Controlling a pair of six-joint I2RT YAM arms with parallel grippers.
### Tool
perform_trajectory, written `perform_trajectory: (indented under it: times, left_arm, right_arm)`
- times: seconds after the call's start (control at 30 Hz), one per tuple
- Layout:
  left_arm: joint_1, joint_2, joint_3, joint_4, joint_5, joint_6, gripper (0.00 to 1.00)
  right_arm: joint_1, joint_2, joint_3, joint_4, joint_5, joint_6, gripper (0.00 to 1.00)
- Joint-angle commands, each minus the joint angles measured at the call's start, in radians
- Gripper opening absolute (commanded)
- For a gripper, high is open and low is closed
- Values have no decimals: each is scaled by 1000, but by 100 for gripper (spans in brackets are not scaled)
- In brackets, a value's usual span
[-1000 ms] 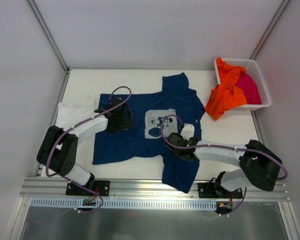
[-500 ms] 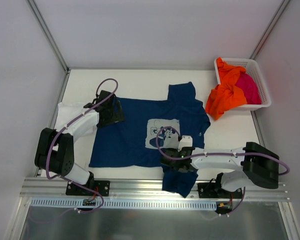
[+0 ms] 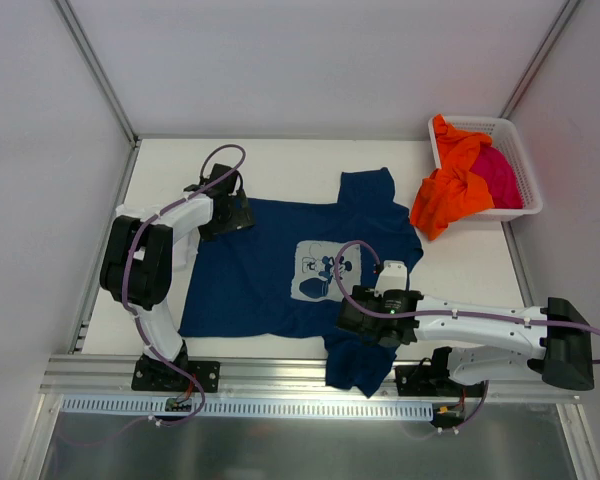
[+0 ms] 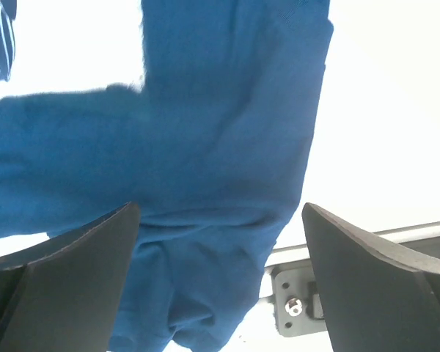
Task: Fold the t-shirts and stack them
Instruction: Flatten out the tshirt
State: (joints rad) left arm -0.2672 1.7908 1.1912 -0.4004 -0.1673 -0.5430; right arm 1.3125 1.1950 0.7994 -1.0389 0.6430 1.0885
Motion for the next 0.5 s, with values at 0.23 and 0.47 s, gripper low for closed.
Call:
perform_trajectory:
  times: [0.23, 0.47]
  left_arm:
    - [2, 131, 110, -28, -58, -18, 99]
    - [20, 185, 209, -49, -70, 3, 99]
  right_arm:
    - [-25, 31, 14, 23, 86, -15, 98]
    - [-62, 64, -14, 166, 30, -91, 98]
